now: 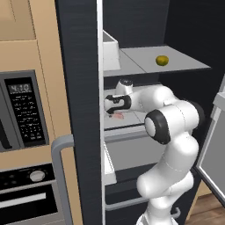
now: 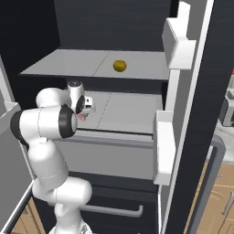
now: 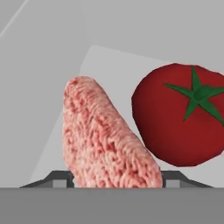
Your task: Open the fridge, remove the orange, tomato, and steak, and place them on any counter.
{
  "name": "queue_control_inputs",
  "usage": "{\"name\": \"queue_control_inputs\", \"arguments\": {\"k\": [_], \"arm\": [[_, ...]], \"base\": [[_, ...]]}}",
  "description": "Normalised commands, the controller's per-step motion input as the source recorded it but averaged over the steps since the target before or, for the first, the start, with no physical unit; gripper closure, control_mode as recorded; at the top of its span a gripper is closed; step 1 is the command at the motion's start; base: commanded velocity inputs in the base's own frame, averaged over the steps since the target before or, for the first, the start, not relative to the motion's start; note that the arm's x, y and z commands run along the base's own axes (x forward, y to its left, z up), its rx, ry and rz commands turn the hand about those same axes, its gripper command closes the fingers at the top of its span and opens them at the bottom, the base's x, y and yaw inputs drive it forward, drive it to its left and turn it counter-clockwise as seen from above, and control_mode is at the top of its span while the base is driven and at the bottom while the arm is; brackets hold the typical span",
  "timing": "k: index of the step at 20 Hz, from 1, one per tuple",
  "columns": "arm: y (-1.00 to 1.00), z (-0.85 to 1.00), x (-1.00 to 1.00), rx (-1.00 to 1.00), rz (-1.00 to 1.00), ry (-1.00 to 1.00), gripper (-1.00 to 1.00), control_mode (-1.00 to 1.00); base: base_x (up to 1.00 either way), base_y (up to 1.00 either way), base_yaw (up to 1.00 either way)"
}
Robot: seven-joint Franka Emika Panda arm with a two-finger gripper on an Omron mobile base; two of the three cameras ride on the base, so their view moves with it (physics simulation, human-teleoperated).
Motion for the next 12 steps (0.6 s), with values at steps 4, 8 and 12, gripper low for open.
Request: {"name": "queue_control_inputs", "arguments": {"k": [4, 8, 12], "arm": [[0.00, -0.69, -0.63, 0.01, 0.00, 0.00, 1.00, -1.00], [0.00, -0.22, -0.99, 0.05, -0.04, -0.02, 1.00, -1.00], [-0.10, 0.02, -1.00, 0.04, -0.06, -0.03, 1.00, -1.00]], "base": [[0.00, 0.00, 0.00], [0.00, 0.00, 0.00], [0.00, 0.00, 0.00]]}}
